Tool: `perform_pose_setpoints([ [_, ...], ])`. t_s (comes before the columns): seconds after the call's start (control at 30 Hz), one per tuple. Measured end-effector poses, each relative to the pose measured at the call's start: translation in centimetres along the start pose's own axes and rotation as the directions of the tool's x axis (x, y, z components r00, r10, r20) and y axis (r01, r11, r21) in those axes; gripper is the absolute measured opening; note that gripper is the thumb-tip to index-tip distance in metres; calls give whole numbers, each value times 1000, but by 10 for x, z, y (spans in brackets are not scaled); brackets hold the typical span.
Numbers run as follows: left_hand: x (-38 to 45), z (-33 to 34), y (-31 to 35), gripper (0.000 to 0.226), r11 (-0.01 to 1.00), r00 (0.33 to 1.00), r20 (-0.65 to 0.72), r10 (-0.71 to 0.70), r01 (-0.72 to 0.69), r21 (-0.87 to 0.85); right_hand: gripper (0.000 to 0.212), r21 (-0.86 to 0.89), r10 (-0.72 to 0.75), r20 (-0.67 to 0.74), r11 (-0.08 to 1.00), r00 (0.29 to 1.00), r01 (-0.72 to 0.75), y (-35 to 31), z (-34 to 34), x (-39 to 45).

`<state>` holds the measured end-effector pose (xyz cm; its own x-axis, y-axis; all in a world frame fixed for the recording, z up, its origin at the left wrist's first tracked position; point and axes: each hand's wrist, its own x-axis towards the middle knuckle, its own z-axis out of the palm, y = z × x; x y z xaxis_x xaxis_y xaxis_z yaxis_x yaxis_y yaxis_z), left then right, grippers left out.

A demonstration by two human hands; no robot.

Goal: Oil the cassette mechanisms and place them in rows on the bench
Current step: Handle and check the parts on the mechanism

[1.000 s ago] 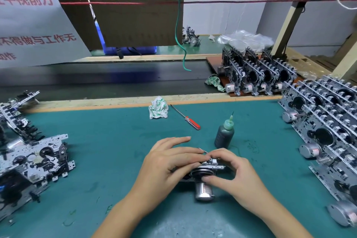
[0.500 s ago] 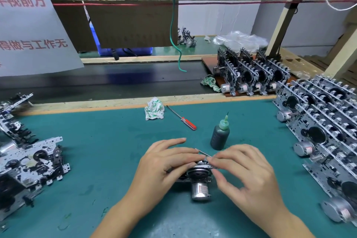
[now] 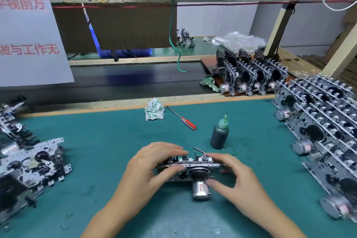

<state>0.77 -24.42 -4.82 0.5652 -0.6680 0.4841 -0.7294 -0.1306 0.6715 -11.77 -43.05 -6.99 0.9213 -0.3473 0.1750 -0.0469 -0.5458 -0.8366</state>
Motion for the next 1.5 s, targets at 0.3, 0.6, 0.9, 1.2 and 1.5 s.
perform_pose_setpoints([
  [0.3,9,15,9,26,963,984,19,177,-177,202,30,-349,-224,-144,923,964,162,1,0,-7],
  [0.6,9,19,7,24,977,989,-14,147,-143,159,43,25,-62,69,998,996,60,-10,-1,15],
  [0.9,10,23,6,23,991,993,-69,97,-90,101,32,141,-69,106,989,992,54,-6,-2,25],
  [1.2,9,25,6,22,996,996,-74,59,-54,67,41,-246,-152,-42,960,988,137,-8,-1,11],
  [1.5,9,25,5,21,993,993,-81,81,-74,88,39,-671,-400,-102,704,911,234,2,-2,-6],
])
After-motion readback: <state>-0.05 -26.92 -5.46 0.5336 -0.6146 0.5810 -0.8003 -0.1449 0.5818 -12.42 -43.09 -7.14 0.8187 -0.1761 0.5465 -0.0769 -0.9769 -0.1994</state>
